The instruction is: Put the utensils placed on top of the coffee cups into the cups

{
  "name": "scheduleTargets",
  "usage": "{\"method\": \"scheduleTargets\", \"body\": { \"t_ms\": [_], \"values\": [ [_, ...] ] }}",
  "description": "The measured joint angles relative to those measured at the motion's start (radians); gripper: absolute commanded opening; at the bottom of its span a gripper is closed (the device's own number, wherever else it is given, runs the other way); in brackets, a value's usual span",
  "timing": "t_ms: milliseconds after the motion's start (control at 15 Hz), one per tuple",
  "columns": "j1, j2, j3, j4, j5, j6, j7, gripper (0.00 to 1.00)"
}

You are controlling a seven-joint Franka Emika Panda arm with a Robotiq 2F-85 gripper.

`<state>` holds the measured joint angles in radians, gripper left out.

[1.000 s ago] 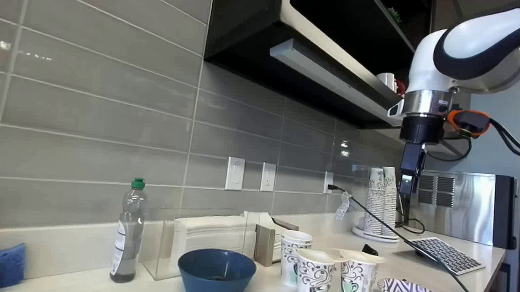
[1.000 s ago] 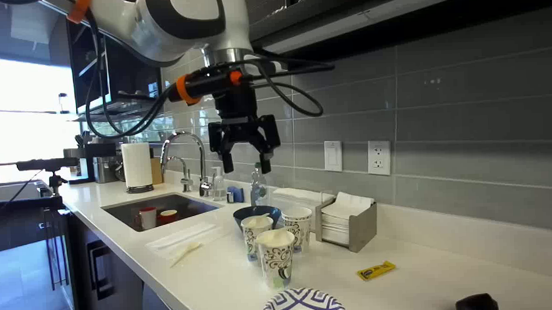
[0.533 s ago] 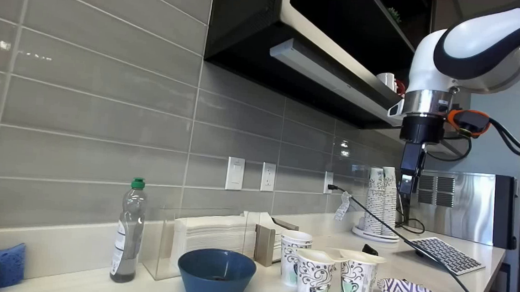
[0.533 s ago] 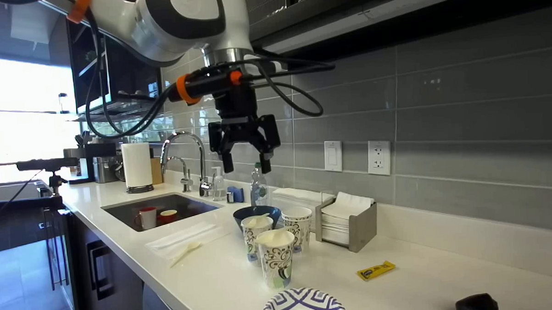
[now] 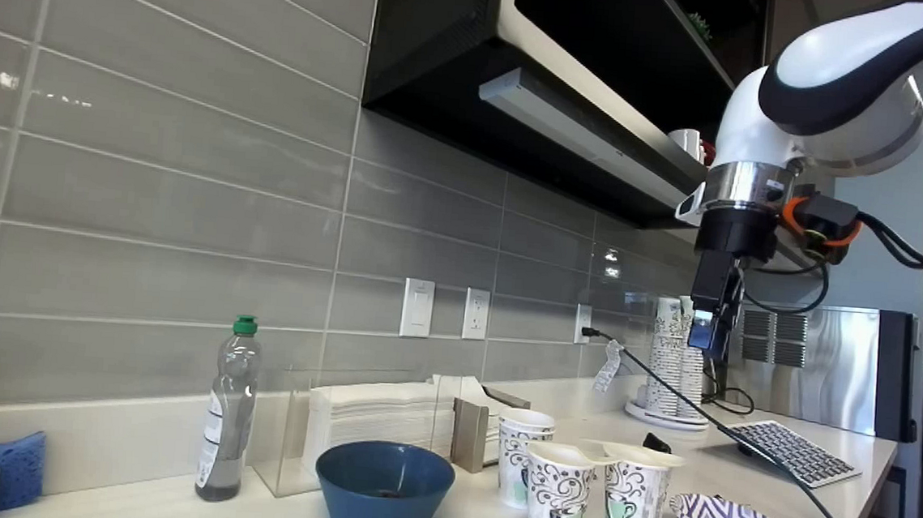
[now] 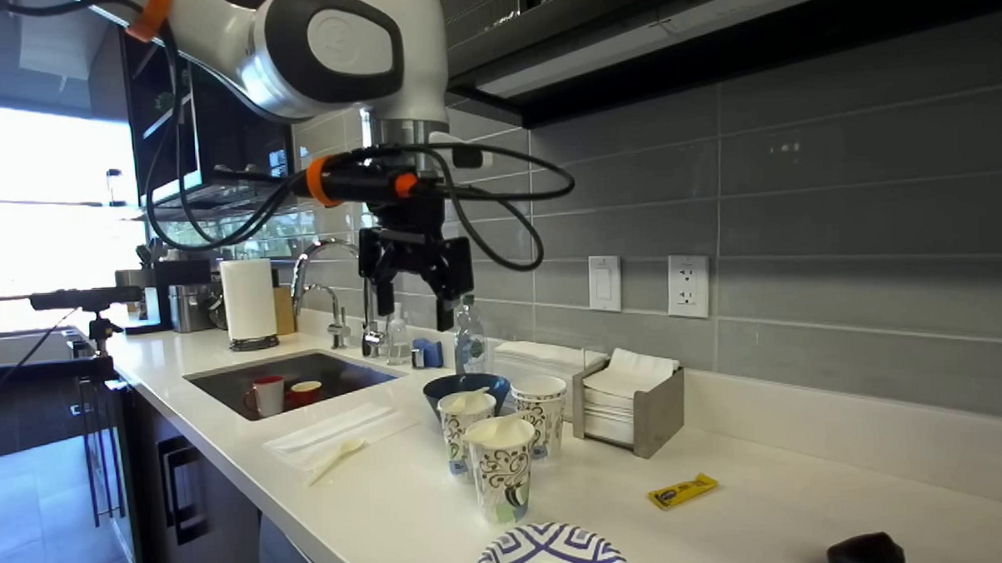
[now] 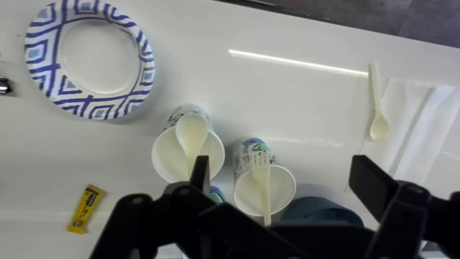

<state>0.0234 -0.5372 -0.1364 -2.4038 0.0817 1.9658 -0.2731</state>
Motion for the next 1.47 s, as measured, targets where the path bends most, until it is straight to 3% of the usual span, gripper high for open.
{"method": "scheduleTargets", "body": {
  "t_ms": [200,667,1133,1467],
  "values": [
    [0.007,0.006,0.0,-0.058,0.086,0.075,0.008,1.0],
    [0.007,0.011,-0.005,-0.083,0.109,0.103,0.009,1.0],
    [0.004,0.047,-0.086,-0.131,0.348,0.103,0.016,1.0],
    [0.004,0.112,-0.093,-0.136,0.504,0.153,0.02,1.0]
  ]
}}
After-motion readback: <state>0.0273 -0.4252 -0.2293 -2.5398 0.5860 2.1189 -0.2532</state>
